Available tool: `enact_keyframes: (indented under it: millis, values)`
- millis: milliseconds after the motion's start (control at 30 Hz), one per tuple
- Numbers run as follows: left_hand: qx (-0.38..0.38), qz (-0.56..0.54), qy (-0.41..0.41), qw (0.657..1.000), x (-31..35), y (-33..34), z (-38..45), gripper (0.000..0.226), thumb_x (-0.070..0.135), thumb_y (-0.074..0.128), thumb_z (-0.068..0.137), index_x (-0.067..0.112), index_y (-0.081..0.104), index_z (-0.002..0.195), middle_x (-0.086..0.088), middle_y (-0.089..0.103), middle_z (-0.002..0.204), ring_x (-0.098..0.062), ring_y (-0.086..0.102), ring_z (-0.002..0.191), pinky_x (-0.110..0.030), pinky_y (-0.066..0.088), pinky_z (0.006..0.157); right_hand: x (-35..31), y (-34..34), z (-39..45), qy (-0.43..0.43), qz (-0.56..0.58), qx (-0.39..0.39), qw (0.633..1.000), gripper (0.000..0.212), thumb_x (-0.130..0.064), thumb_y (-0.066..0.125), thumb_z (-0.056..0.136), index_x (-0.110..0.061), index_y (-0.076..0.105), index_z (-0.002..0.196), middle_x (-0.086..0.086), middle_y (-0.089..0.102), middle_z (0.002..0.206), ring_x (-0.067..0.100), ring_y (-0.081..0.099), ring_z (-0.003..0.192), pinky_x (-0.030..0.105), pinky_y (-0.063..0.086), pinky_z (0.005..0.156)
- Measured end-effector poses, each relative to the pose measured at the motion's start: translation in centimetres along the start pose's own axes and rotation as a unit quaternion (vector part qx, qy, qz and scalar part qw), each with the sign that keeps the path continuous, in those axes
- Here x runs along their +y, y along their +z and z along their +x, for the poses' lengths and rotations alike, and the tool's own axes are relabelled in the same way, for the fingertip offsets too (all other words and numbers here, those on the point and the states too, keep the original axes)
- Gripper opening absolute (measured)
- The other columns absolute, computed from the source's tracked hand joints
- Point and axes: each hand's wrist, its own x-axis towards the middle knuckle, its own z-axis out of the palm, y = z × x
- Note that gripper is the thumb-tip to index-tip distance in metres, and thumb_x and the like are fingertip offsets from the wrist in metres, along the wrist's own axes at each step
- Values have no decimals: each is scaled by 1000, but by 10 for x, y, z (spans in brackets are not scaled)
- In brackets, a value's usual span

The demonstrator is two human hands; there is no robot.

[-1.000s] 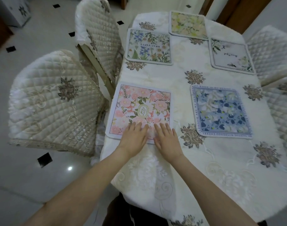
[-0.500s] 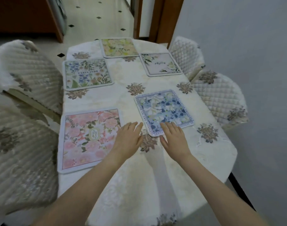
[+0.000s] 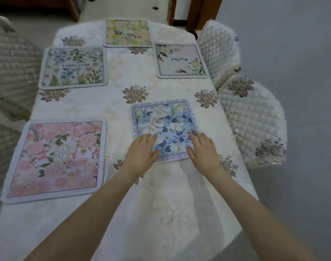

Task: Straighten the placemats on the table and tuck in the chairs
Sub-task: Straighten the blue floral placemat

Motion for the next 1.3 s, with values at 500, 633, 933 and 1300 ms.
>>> enact_keyframes:
  millis: [500, 633, 933, 1300]
  values:
    - [6, -15, -262, 965, -10, 54, 31, 62, 44, 67, 77, 11, 43, 124, -26, 39, 128, -38, 35, 111, -44, 36, 89, 35, 47, 74, 155, 46, -55, 985, 46, -35, 46, 93, -16, 37, 133, 21, 45, 123, 37, 39, 109, 45, 38, 86]
    - [9, -17, -267, 963, -8, 59, 36, 58, 40, 69, 76, 13, 45, 122, -28, 37, 128, -38, 34, 111, -45, 35, 88, 45, 45, 74, 150, 49, -37, 987, 39, -34, 48, 94, -14, 45, 126, 20, 48, 120, 37, 41, 108, 45, 42, 84]
    - [-12, -33, -220, 975, 26, 73, 49, 56, 38, 70, 74, 14, 47, 119, -27, 36, 129, -37, 32, 109, -43, 35, 85, 84, 37, 54, 187, 48, -19, 981, 36, -32, 50, 92, -14, 48, 123, 19, 51, 118, 36, 43, 104, 44, 43, 81]
    - [-61, -30, -175, 982, 89, 99, 57, 67, 44, 66, 77, 15, 35, 129, -32, 21, 142, -40, 23, 122, -48, 32, 96, 139, 22, 27, 235, 21, -15, 972, 37, -31, 49, 94, -11, 47, 125, 23, 49, 123, 39, 41, 112, 44, 40, 86]
